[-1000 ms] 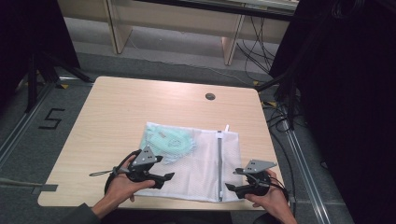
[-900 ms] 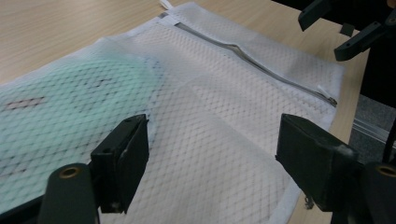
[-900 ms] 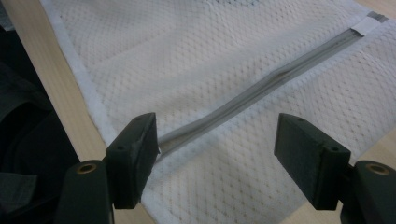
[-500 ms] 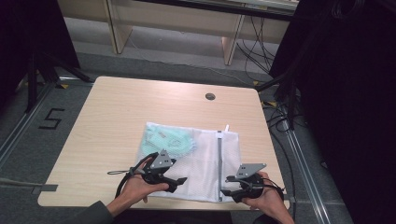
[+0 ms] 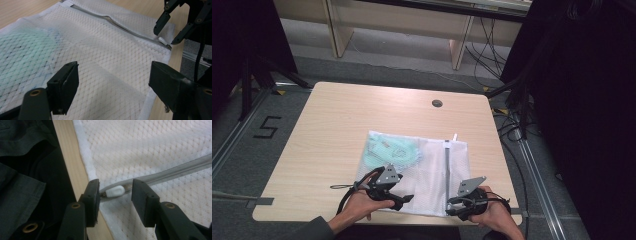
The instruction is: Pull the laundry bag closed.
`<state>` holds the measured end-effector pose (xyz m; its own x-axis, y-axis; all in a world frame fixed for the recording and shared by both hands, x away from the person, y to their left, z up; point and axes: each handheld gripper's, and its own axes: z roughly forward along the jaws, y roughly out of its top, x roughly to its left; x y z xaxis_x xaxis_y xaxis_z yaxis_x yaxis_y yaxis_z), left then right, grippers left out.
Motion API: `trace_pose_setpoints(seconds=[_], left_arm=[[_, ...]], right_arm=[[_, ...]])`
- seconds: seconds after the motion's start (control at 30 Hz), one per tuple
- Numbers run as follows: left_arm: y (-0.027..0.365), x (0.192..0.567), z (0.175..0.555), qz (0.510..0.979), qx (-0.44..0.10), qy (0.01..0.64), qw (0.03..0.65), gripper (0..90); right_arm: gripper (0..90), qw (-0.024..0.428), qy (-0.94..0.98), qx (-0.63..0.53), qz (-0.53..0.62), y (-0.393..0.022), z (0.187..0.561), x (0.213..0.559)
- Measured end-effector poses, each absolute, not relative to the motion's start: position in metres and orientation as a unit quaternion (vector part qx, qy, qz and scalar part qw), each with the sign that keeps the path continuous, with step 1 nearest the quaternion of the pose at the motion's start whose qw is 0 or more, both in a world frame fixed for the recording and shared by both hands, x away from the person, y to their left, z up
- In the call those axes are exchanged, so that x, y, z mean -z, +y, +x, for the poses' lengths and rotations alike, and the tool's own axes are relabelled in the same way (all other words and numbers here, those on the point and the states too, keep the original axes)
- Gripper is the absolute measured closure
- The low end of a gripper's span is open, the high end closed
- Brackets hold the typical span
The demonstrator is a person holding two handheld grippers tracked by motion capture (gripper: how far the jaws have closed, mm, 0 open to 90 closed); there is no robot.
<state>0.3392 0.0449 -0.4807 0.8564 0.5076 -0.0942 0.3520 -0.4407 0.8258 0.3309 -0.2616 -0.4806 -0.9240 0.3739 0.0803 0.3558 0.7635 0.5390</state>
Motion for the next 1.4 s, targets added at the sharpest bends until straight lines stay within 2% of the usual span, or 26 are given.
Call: trace_pose_setpoints(seconds=[0.33, 0.8, 1.1, 1.3, 1.37, 1.4], left_arm=[[0.0453, 0.4798, 0.3393, 0.849, -0.077, 0.246, 0.462, 23.6], [0.0439, 0.4815, 0.3374, 0.847, -0.079, 0.251, 0.462, 23.1], [0.0442, 0.4807, 0.3387, 0.851, -0.081, 0.238, 0.461, 23.1], [0.0412, 0.4815, 0.3369, 0.853, -0.062, 0.241, 0.458, 23.0], [0.0401, 0.4811, 0.3369, 0.859, -0.071, 0.220, 0.458, 23.0], [0.0387, 0.4812, 0.3349, 0.855, -0.061, 0.235, 0.458, 23.0]], right_arm=[[59.8, 0.004, 0.947, -0.271, 0.174, -0.2566, 0.3315, 0.4824], [73.1, 0.002, 0.955, -0.265, 0.135, -0.2556, 0.3304, 0.4816], [86.0, 0.006, 0.959, -0.255, 0.125, -0.2562, 0.3277, 0.4792], [86.5, 0.005, 0.959, -0.253, 0.126, -0.2552, 0.3268, 0.4775], [86.5, 0.008, 0.958, -0.260, 0.120, -0.2544, 0.3287, 0.4749], [86.6, 0.008, 0.957, -0.260, 0.129, -0.2542, 0.3276, 0.4737]])
